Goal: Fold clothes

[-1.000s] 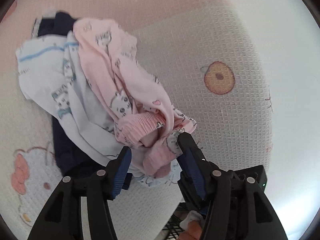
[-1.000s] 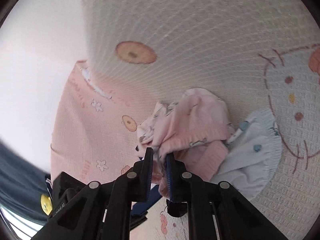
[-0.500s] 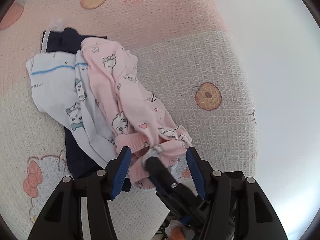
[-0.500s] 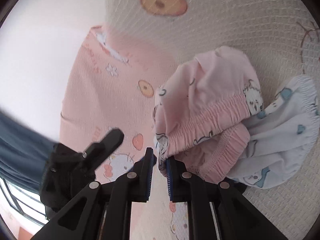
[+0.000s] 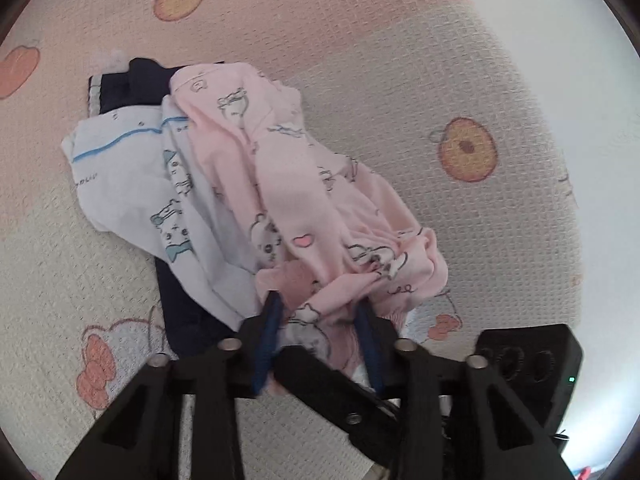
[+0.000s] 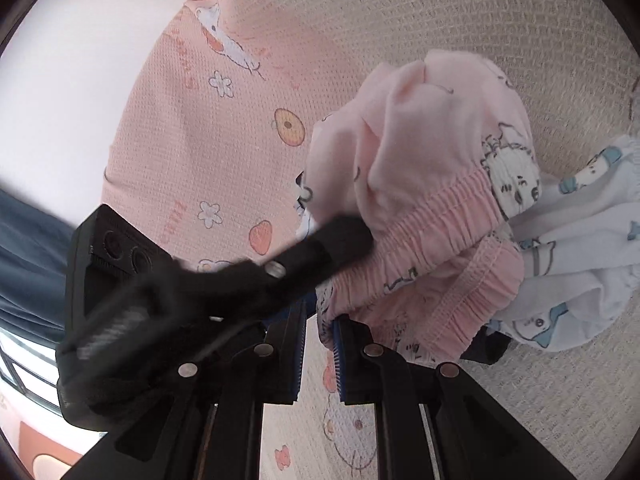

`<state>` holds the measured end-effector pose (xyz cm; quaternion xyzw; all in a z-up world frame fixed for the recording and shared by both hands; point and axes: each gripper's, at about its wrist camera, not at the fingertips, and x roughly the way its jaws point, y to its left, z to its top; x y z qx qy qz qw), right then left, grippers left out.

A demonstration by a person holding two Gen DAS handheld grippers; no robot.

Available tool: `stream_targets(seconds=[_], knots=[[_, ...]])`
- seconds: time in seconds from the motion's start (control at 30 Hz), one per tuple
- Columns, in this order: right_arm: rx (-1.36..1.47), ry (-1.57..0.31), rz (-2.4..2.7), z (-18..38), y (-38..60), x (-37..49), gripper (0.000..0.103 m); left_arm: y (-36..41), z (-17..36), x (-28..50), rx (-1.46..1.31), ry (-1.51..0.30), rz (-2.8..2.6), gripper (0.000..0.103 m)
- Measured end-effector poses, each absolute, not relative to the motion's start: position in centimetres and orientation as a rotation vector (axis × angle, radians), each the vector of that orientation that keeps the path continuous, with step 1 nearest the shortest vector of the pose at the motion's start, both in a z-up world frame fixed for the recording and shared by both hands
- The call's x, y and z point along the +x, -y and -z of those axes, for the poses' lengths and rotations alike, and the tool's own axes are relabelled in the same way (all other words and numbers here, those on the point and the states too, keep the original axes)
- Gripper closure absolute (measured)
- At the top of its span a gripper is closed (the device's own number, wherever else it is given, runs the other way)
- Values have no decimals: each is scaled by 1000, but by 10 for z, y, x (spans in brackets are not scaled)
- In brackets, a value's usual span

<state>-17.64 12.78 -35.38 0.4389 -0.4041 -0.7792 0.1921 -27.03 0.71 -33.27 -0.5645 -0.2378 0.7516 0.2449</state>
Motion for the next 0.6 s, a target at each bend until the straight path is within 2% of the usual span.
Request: stream_targets(seconds=[0.07, 0.13, 0.17, 0.2, 0.33, 0.4, 0.6], knots=[[1286, 1065, 2238, 349, -126, -175, 90, -5, 339, -273, -1560, 700, -2025, 82], [1385, 960, 2318, 343, -123, -175, 70, -5, 340, -277, -1561, 704, -2024, 83], [1465, 887, 2366, 339, -121, -175, 52, -4, 339, -277, -1557, 687, -2033, 85], [1507, 840, 2386, 335, -121, -175, 46, -5, 338, -277, -1556, 673, -2041, 85], [1561, 758, 2439, 321, -129, -165, 44, -3, 339, -278, -1556, 680, -2042, 85], [1573, 733, 2495, 315, -137, -157, 33, -2, 341, -278, -1565, 682, -2043, 85], [1567, 868, 2542, 316, -150, -167, 32, -2, 342, -279, -1575, 682, -2043, 85]])
